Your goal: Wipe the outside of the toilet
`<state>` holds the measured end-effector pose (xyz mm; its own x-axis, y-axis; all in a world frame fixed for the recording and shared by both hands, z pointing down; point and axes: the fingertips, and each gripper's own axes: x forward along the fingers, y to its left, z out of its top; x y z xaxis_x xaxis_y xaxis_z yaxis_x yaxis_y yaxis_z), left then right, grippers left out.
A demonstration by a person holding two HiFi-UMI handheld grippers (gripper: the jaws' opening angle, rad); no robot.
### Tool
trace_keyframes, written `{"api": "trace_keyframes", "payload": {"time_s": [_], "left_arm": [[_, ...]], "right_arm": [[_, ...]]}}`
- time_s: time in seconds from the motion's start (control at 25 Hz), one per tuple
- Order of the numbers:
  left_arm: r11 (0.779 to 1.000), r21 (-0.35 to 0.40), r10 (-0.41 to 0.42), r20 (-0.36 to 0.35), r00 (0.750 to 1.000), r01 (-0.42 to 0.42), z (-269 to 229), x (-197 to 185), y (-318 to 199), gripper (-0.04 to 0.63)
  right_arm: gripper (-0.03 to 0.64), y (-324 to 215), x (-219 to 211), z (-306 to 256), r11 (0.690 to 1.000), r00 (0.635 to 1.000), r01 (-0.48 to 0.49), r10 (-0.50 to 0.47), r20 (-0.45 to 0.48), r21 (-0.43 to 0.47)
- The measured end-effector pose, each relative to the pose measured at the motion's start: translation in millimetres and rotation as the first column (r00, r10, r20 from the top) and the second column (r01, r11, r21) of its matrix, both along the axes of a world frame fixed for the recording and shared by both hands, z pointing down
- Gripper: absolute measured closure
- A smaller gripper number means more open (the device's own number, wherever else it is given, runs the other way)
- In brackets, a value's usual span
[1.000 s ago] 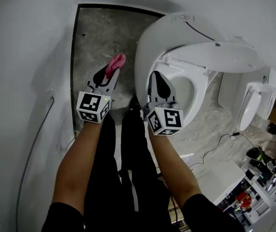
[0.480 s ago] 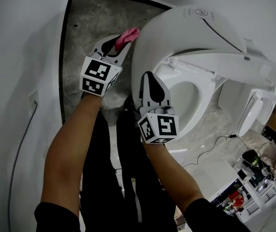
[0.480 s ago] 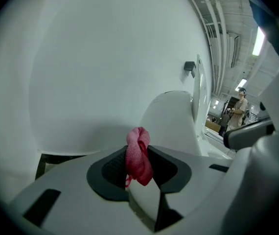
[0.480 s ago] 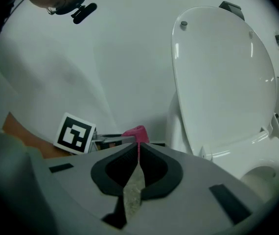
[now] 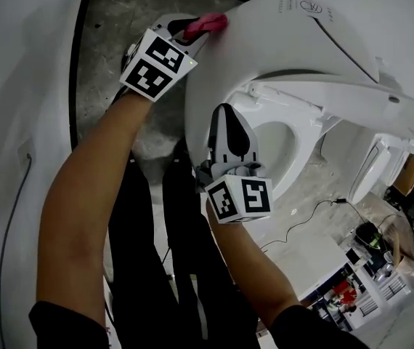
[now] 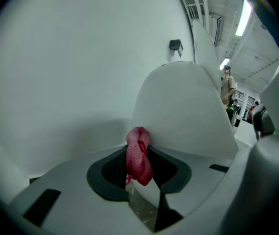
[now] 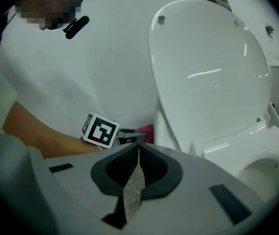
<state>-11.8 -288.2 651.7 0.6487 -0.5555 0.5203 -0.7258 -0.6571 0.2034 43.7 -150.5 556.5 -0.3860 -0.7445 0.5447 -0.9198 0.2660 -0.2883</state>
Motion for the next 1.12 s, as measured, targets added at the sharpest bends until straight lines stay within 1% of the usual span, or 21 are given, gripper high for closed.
{"api": "trace_keyframes", "payload": {"time_s": [0.12,0.24,0.4,0.56,0.72,0.8,0.92,1.12], "left_arm": [[0.997,0.011,0.070,0.020,0.997,-0.070,2.3,11.1,4.4,0.483],[0.987,0.031,0.156,0.032,0.987,-0.157,-0.6,24.4,19.3,0.492],[0.979,0.051,0.196,0.052,0.979,-0.198,-0.9,29.5,35.3,0.497],[0.969,0.052,0.240,0.053,0.969,-0.243,-2.2,33.3,61.6,0.497],[0.963,0.049,0.264,0.043,0.964,-0.266,-0.8,38.0,96.5,0.499],[0.963,0.047,0.264,0.041,0.964,-0.266,-0.6,39.5,110.9,0.499],[0.965,0.042,0.257,0.033,0.966,-0.258,-1.7,44.4,129.6,0.499],[0.960,0.033,0.278,0.043,0.960,-0.279,-1.7,51.8,167.7,0.499]], "right_arm": [[0.580,1.9,2.3,1.0,1.000,1.000,0.002,-0.002,0.006,-0.005],[0.580,10.3,10.0,0.1,1.000,1.000,-0.003,0.003,0.006,-0.014],[0.580,24.4,20.7,5.0,0.999,1.000,0.000,0.000,-0.010,-0.036],[0.580,34.8,22.9,8.2,0.999,1.000,0.018,-0.019,-0.023,-0.049],[0.580,42.9,18.5,10.9,0.998,1.000,0.009,-0.010,-0.017,-0.065],[0.580,46.4,16.1,12.5,0.997,1.000,0.010,-0.010,-0.006,-0.076],[0.580,52.8,17.4,14.3,0.996,1.000,0.022,-0.024,-0.015,-0.089],[0.580,66.1,25.6,19.0,0.992,0.999,0.033,-0.036,-0.023,-0.120]]}}
